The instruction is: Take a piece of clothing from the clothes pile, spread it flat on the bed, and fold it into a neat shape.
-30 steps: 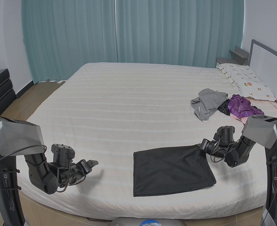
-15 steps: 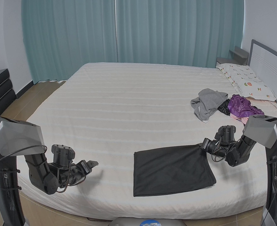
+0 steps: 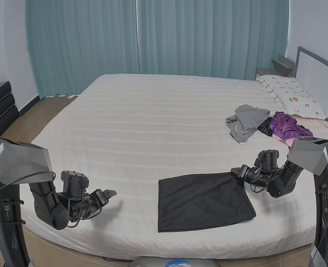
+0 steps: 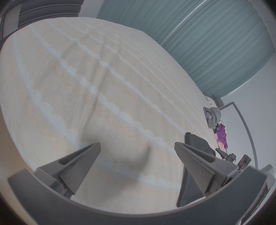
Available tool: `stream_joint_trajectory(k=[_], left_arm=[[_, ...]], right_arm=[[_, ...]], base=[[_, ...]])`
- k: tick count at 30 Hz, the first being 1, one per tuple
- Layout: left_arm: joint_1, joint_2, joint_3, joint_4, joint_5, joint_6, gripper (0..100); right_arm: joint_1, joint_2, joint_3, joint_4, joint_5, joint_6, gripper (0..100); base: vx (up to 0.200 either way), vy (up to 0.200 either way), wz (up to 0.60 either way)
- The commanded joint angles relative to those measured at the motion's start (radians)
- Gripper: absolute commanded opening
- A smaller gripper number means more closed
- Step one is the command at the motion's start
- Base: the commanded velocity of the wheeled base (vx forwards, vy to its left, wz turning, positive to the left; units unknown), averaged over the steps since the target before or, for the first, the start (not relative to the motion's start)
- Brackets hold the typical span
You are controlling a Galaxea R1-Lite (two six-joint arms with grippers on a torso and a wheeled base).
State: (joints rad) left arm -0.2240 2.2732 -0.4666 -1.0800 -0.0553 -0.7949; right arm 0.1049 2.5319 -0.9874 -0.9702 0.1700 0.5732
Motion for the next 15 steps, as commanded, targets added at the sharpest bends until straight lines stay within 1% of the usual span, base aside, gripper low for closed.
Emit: stream_joint_trajectory(k=[1,3,4,6,8,9,11,15], left_arm=[[0.0,-0.001,0.0,-0.003,0.0,-0.004,100],[0.0,-0.004,0.002,-0.006,-0.001,-0.01,100],[0.002,-0.009,0.008,-0.006,-0.006,-0.012,100],[0.006,-0.011,0.013,-0.008,-0.018,-0.012,100],[0.008,-0.011,0.016,-0.008,-0.02,-0.01,100],[0.008,-0.012,0.019,-0.008,-0.031,-0.01,100],[0.009,-0.014,0.019,-0.008,-0.034,-0.012,100],[0.009,-0.014,0.016,-0.008,-0.034,-0.014,100]], right_arm=[[0.004,-0.009,0.007,-0.001,0.002,0.031,100],[0.001,-0.012,0.007,-0.001,0.002,0.048,100],[-0.004,-0.012,0.007,-0.002,0.002,0.077,100],[-0.01,-0.018,0.01,-0.002,0.002,0.109,100],[-0.01,-0.021,0.012,-0.002,0.002,0.12,100],[-0.011,-0.027,0.015,-0.002,0.002,0.178,100],[-0.011,-0.027,0.015,-0.01,0.002,0.22,100],[-0.013,-0.027,0.013,-0.024,0.011,0.255,100]], base=[[0.0,0.0,0.0],[0.0,0.0,0.0],[0.0,0.0,0.0],[0.0,0.0,0.0],[0.0,0.0,0.0],[0.0,0.0,0.0],[0.0,0.0,0.0],[0.0,0.0,0.0]])
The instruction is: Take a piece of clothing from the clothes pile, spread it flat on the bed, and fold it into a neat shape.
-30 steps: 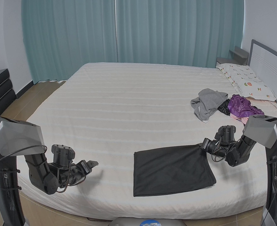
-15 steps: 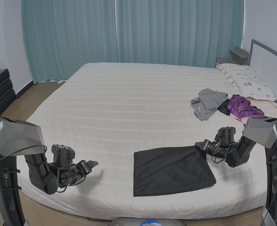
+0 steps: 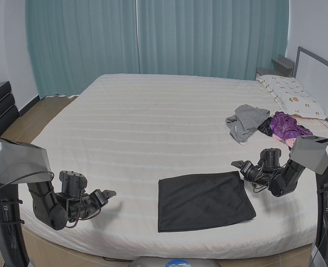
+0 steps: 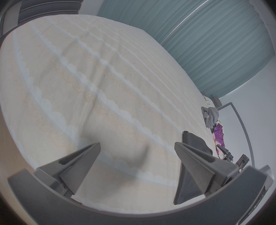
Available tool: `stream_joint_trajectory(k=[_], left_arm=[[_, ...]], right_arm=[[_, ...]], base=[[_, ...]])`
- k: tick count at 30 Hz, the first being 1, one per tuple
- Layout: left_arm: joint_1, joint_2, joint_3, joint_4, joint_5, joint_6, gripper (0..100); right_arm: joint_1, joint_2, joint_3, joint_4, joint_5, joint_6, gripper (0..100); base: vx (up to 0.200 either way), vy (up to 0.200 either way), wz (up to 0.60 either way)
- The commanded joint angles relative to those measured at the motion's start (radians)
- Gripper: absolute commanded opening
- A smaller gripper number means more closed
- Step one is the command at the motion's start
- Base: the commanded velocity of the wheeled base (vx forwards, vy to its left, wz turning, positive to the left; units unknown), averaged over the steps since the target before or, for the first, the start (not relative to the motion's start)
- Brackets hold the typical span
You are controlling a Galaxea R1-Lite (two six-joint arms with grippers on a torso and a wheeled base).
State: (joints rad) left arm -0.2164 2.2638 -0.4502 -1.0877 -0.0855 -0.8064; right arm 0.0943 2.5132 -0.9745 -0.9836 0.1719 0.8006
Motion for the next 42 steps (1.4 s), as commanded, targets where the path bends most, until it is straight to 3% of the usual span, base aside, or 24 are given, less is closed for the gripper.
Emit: stream_joint_trajectory(k=[1,7,32,42], left_arm=[[0.003,-0.004,-0.004,0.0,-0.003,-0.002,100],[0.003,-0.009,-0.012,-0.001,0.0,-0.042,100],[-0.02,-0.024,0.033,-0.029,-0.01,-0.043,100],[-0.021,-0.015,0.028,-0.031,-0.007,-0.033,100]], right_arm=[[-0.005,-0.01,-0.004,-0.012,0.014,0.038,100],[-0.018,-0.034,-0.006,-0.013,0.058,0.112,100],[-0.019,-0.024,0.002,-0.059,0.064,0.114,100],[-0.016,-0.022,0.005,-0.059,0.061,0.112,100]], base=[[0.0,0.0,0.0],[0.0,0.0,0.0],[0.0,-0.192,0.0],[0.0,0.0,0.0]])
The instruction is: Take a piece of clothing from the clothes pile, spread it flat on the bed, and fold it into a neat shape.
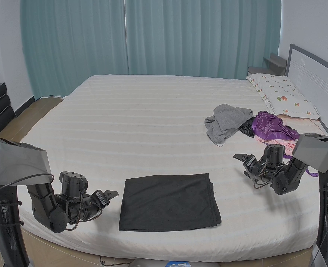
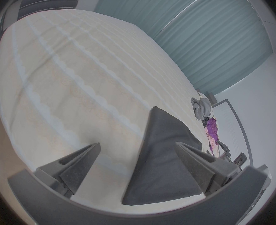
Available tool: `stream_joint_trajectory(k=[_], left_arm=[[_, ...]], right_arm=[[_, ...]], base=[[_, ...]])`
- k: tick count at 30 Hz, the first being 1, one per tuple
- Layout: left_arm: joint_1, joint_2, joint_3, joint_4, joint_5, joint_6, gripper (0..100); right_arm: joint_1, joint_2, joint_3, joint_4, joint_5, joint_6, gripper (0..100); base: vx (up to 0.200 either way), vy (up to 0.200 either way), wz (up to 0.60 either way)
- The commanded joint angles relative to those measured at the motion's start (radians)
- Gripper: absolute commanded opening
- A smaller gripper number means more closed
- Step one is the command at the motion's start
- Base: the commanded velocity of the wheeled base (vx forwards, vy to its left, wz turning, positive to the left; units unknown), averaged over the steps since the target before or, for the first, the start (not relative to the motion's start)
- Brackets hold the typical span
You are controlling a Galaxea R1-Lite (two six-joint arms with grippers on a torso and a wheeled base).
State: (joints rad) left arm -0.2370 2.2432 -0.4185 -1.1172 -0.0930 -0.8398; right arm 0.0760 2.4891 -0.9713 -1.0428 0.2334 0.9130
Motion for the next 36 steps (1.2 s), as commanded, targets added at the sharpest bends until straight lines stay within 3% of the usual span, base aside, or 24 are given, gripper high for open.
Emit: stream_joint_trajectory(k=[1,7,12,20,36], left_arm=[[-0.001,0.007,-0.008,-0.001,0.001,0.002,100],[-0.008,0.018,-0.059,0.0,-0.001,0.013,100],[-0.03,0.07,-0.103,-0.001,-0.001,0.117,100],[-0.122,0.156,-0.256,0.019,-0.004,0.165,100],[-0.137,0.19,-0.243,-0.023,0.024,0.203,100]], right_arm=[[0.004,0.001,0.003,0.0,0.0,0.0,100],[0.007,0.002,0.006,0.0,-0.002,-0.003,100],[0.007,0.002,0.009,-0.002,-0.002,-0.003,100],[0.008,0.004,0.008,-0.002,-0.003,-0.005,100],[0.01,0.004,0.009,-0.002,-0.005,-0.006,100]], base=[[0.0,0.0,0.0],[0.0,0.0,0.0],[0.0,0.0,0.0],[0.0,0.0,0.0],[0.0,0.0,0.0]])
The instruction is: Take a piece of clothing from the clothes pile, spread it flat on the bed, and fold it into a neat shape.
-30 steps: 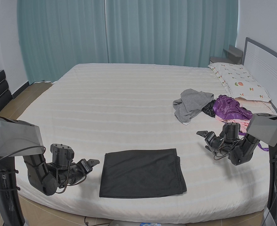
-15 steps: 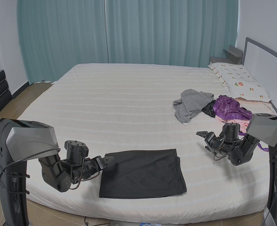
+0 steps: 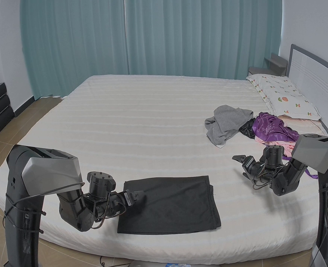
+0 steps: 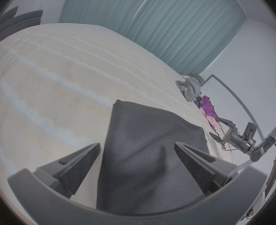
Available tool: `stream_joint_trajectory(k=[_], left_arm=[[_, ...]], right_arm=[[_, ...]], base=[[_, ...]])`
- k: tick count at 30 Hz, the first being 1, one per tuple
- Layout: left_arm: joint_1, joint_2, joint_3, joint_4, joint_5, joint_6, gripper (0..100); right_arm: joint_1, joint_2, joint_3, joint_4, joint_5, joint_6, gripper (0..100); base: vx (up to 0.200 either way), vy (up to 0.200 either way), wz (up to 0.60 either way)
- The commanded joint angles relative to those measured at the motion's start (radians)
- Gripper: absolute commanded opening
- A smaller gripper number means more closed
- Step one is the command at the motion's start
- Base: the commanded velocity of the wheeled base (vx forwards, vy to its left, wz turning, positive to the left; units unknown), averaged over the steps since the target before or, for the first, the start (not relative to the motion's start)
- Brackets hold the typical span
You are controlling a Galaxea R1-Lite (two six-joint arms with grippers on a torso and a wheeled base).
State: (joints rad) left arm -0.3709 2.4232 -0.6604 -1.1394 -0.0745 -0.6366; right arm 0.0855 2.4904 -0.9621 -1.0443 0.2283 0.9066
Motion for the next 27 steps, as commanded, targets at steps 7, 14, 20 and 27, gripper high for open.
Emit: stream_joint_trajectory(k=[7,14,20,27], left_arm=[[-0.008,0.016,-0.001,0.0,0.055,0.0,100],[-0.03,0.03,-0.001,0.001,0.094,0.003,100],[-0.028,0.028,-0.002,0.001,0.096,0.006,0],[-0.028,0.025,0.004,-0.013,0.101,-0.011,0]], right_arm=[[0.0,0.002,0.002,0.0,0.0,-0.003,100],[0.002,0.004,0.002,0.0,-0.001,-0.003,100],[0.002,0.008,0.0,0.0,-0.003,-0.005,100],[0.002,0.008,0.002,0.0,-0.003,-0.005,100]], base=[[0.0,0.0,0.0],[0.0,0.0,0.0],[0.0,0.0,0.0],[0.0,0.0,0.0]])
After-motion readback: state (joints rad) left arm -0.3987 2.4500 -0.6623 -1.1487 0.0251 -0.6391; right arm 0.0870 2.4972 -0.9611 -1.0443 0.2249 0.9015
